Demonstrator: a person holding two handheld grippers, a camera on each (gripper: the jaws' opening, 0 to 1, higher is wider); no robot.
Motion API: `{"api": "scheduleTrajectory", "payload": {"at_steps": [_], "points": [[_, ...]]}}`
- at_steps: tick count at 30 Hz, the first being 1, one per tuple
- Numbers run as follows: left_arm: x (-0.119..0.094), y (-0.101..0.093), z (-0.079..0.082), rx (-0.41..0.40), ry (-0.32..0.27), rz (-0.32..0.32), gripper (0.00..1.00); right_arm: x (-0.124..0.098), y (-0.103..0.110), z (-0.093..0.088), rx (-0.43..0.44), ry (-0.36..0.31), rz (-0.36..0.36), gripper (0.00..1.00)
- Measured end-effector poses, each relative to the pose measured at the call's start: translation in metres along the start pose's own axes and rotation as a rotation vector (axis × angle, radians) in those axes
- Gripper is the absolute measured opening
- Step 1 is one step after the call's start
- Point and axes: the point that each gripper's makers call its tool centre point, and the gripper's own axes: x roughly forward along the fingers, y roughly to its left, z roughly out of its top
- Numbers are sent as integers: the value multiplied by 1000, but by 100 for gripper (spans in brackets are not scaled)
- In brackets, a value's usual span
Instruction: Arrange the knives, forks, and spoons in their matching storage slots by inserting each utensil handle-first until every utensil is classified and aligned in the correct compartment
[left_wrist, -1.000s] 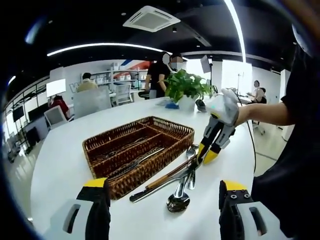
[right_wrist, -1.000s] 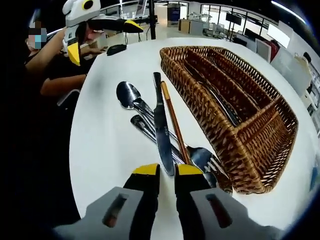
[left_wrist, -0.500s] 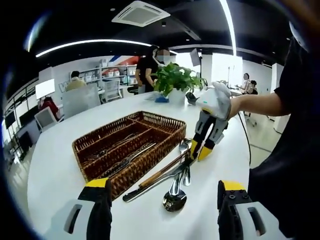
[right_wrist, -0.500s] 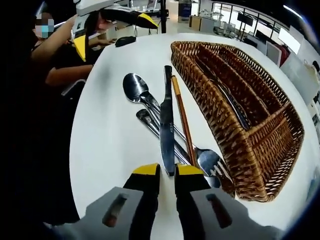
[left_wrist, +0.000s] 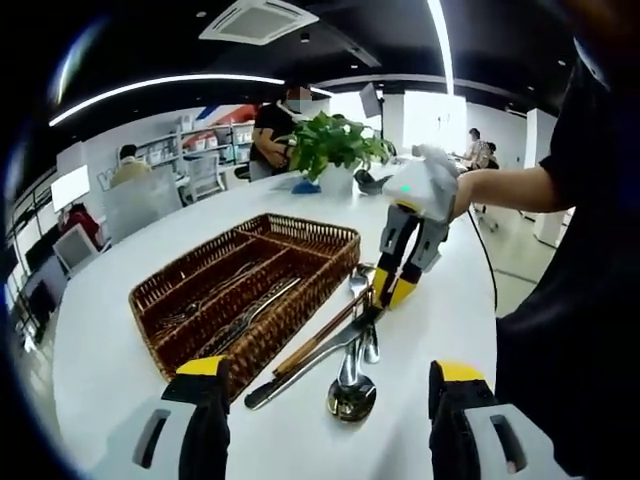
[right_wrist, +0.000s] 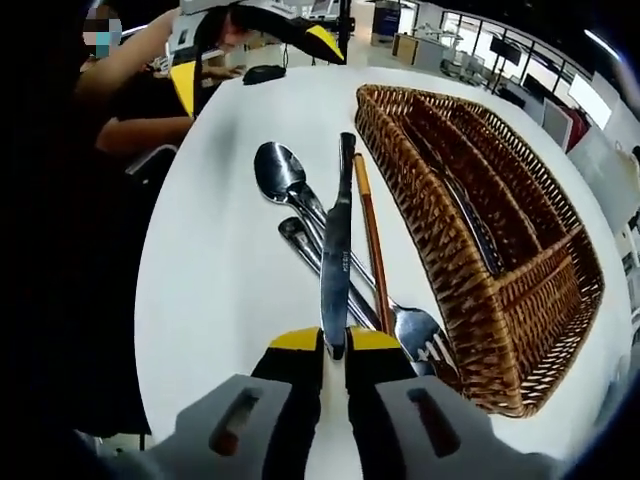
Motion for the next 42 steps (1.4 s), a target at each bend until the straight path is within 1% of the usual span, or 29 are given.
{"api": "scheduleTrajectory", "payload": {"at_steps": [3,5,8,10,11,13,18,20,24,25,29,33,36,40,42], "points": [[7,-4,0,59,36,-72,79,-4,1,2,-6,-4,-7,6],[15,-4,3,87,55,-103,75,-7,3,4,-8,-10,-9,6],[27,-6,6,130,79,-160,73,-11,6,6,-12,-15,-15,6],[33,-4,7,156,101,-175,70,-14,7,7,-19,-16,-23,6],[36,-5,8,179,112,-196,68,-16,8,8,-18,-18,-23,6],[42,-4,9,198,133,-220,65,-18,8,9,-16,-22,-26,6],[54,-4,4,286,189,-297,55,-23,12,9,-15,-24,-31,6],[56,-9,2,293,198,-343,50,-26,14,9,-15,-25,-30,6],[64,-13,-6,321,227,-397,43,-29,14,11,-15,-26,-34,6],[66,-13,-8,334,236,-407,42,-31,15,12,-15,-28,-35,6],[74,-9,-12,354,262,-411,36,-36,14,16,-19,-31,-41,6],[78,-7,-13,361,271,-423,26,-40,14,21,-30,-34,-47,6],[80,-7,-14,368,281,-437,24,-44,13,25,-42,-33,-54,6],[82,-6,-21,401,326,-457,22,-48,10,28,-52,-33,-60,6],[82,-5,-22,416,341,-464,18,-50,9,30,-56,-33,-62,6]]}}
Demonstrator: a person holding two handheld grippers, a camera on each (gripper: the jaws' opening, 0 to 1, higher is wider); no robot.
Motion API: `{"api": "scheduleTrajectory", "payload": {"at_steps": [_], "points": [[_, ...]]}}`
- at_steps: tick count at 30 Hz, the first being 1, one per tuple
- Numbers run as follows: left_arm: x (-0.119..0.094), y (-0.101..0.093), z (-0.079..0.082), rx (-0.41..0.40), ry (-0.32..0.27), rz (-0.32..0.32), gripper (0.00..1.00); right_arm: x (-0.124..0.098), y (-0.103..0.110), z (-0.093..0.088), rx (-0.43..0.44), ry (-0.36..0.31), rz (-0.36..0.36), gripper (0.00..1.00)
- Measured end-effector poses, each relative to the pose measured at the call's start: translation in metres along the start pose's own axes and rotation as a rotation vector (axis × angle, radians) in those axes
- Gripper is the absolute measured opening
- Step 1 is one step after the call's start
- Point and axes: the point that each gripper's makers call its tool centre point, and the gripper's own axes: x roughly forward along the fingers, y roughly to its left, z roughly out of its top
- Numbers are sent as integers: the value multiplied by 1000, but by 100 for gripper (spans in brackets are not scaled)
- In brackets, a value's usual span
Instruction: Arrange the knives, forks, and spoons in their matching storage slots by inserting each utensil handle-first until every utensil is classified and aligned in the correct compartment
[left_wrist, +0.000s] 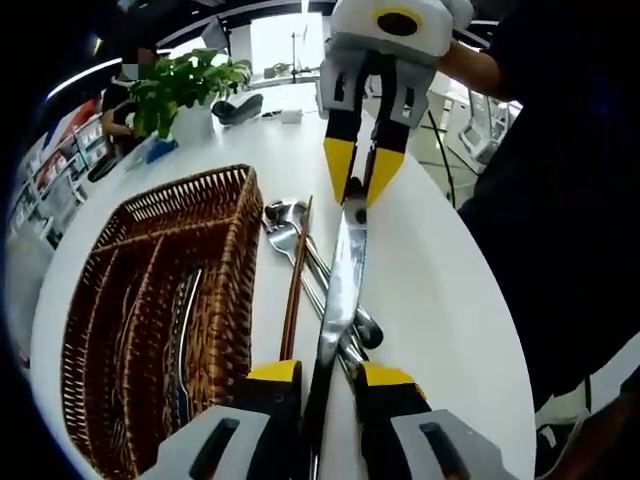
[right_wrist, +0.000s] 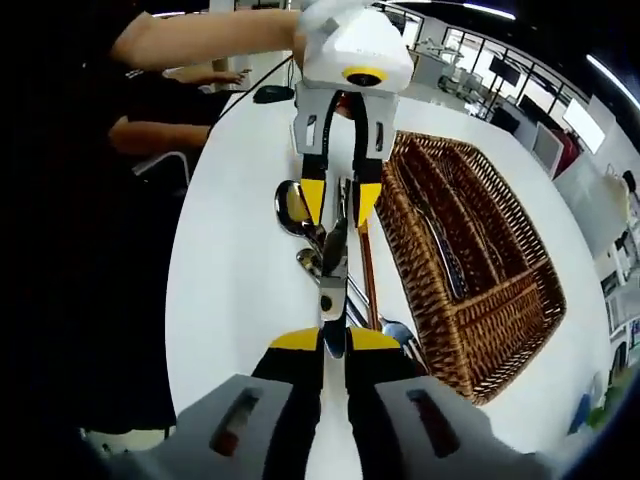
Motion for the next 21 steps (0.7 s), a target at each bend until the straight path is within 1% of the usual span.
{"api": "scheduleTrajectory", "payload": {"at_steps": [3,9,11,12,18,21], "points": [[2,1,-3,17,24,-11,15,-1,-1,2,-9,2,-4,6],[9,1,-10,66,75,-22,12,-2,-2,2,-7,0,-5,6],[10,2,-11,81,81,-18,10,-2,-2,2,-8,1,-6,6],[11,3,-11,84,81,-15,8,-1,-2,2,-8,2,-6,6],[10,6,-10,109,81,-7,7,-1,-3,0,0,0,-7,6],[8,4,-9,103,97,-4,7,-1,-4,0,-4,-4,-8,7]]}}
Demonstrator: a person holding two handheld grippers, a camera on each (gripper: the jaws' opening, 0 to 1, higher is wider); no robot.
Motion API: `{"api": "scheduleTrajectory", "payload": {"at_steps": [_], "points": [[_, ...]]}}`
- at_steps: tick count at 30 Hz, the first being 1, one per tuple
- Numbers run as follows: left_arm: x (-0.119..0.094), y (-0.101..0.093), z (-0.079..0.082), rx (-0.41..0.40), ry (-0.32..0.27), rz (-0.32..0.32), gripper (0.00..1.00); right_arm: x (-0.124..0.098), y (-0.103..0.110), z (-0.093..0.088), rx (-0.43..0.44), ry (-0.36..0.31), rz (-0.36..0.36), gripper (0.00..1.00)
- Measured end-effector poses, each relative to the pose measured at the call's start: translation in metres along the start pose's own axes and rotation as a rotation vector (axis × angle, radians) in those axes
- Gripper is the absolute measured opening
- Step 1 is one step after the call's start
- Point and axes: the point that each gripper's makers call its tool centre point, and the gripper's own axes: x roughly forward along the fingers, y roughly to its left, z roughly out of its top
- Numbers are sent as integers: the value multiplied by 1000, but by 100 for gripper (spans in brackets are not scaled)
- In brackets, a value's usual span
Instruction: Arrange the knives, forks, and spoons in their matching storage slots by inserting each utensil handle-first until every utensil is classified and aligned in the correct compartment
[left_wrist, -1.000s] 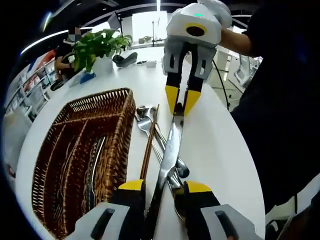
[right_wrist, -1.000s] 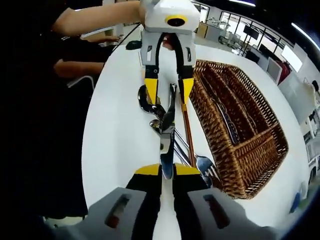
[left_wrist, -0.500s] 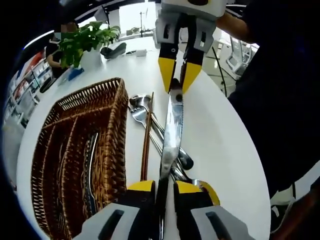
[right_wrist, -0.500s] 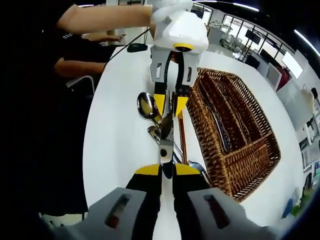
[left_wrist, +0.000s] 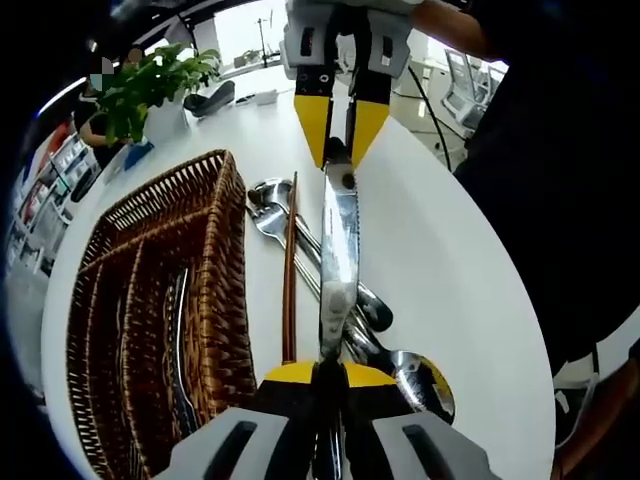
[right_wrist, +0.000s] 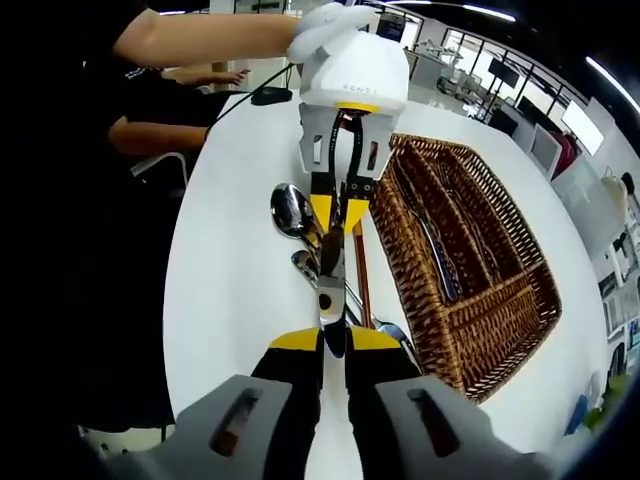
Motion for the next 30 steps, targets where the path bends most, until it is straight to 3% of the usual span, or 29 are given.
{"api": "scheduleTrajectory", "payload": {"at_steps": [9,19,30], "points": [[-16,1,2,-2,19,23,7,-3,-3,4,-13,-24,-11,7],[-41,7,0,6,50,65,7,-11,-16,24,-60,-82,-32,7],[-68,29,-4,-9,68,133,7,-12,-42,42,-115,-112,-65,7]]}}
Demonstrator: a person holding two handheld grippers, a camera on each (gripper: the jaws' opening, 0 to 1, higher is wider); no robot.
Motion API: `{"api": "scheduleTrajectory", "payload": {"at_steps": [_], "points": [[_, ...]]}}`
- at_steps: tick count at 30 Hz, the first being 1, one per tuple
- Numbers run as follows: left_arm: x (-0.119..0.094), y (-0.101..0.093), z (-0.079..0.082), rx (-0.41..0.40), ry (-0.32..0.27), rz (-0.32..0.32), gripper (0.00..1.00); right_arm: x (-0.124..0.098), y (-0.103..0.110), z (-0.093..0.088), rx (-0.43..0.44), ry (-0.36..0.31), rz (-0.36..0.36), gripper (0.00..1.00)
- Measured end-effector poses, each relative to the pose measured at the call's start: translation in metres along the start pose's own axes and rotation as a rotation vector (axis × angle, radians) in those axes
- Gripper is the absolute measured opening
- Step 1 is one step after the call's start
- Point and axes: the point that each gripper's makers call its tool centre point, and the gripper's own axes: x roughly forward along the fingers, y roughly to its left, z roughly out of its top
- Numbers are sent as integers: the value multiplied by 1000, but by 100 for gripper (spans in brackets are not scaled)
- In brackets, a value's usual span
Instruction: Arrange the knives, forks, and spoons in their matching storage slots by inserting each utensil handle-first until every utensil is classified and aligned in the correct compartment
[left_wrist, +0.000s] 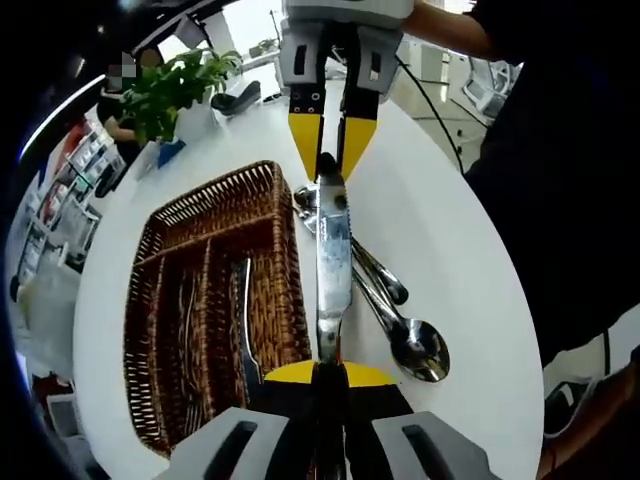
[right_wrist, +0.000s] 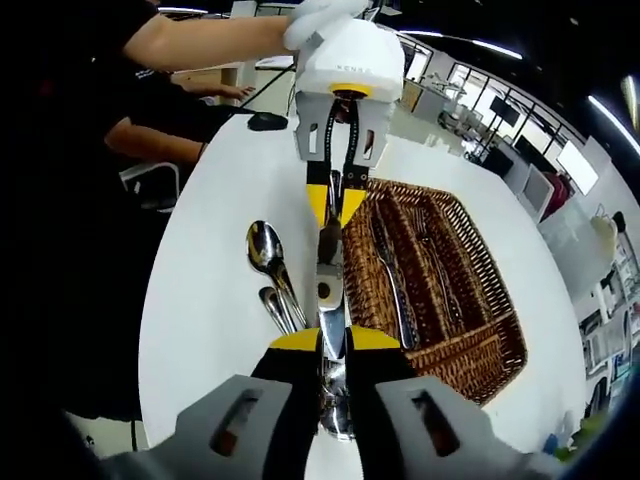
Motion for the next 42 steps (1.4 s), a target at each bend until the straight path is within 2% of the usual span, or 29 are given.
{"api": "scheduleTrajectory", "payload": {"at_steps": [12,22,34,38,39,42], "points": [[-2,22,-5,-24,1,23,7,4,-26,3,-37,14,-14,7],[7,42,-17,-80,-2,35,7,10,-51,12,-56,16,-27,7],[28,47,-29,-151,2,-10,7,21,-65,17,-44,17,-18,7],[34,46,-30,-167,2,-22,6,26,-65,14,-43,25,-16,5],[35,46,-31,-168,4,-23,4,26,-66,14,-38,19,-13,2],[36,46,-31,-174,5,-23,2,32,-64,5,-33,41,0,1]]}}
